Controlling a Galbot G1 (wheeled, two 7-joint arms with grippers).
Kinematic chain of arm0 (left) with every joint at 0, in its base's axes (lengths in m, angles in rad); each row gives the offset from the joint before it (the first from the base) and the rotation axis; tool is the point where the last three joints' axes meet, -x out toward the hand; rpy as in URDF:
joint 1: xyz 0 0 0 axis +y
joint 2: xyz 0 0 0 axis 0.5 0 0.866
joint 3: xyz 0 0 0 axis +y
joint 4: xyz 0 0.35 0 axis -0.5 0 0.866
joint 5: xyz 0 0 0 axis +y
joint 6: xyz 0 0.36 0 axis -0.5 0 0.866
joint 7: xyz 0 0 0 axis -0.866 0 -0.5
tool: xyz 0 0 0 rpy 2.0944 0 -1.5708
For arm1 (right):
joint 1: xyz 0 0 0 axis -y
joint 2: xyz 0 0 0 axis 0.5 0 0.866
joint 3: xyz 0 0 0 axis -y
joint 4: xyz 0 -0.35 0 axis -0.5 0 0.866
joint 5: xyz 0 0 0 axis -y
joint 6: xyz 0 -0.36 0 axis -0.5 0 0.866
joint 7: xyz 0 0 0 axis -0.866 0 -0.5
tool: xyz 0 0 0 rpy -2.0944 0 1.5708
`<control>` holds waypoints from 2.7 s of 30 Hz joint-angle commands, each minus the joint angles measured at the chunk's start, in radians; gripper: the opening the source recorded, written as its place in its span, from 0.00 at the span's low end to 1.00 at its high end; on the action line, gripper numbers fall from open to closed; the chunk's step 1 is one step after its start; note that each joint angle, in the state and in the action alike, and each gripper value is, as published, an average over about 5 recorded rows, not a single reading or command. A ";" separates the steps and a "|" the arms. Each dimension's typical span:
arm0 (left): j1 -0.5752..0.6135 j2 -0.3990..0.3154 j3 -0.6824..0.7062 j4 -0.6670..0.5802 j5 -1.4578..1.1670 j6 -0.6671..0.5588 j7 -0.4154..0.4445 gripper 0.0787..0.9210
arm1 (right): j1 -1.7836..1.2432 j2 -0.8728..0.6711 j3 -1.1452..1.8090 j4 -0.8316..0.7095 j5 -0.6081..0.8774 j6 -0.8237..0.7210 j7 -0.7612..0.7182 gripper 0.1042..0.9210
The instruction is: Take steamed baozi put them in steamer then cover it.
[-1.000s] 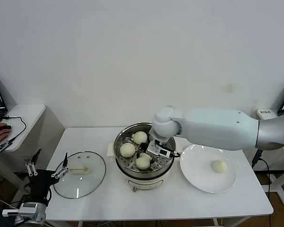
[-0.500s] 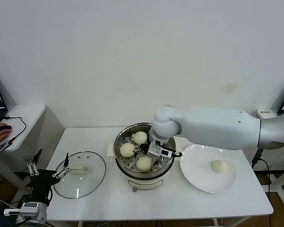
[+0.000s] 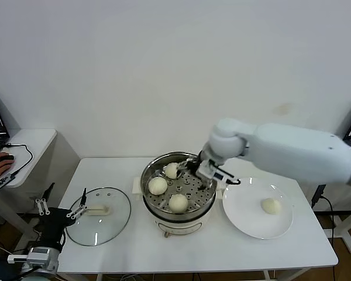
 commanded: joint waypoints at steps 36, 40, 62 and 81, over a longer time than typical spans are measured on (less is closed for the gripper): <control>0.001 0.041 0.058 0.026 0.005 0.004 0.008 0.88 | -0.882 -0.350 0.737 -0.348 -0.184 -0.267 -0.001 0.88; 0.003 0.039 0.052 0.027 0.005 0.003 0.008 0.88 | -0.881 -0.289 0.735 -0.404 -0.203 -0.256 0.009 0.88; 0.005 0.032 0.042 0.041 0.007 -0.002 0.009 0.88 | -0.840 -0.206 0.724 -0.484 -0.237 -0.270 -0.006 0.81; 0.011 0.035 0.036 0.027 0.004 -0.005 0.011 0.88 | -0.577 -0.332 0.572 -0.364 -0.115 -0.344 -0.111 0.62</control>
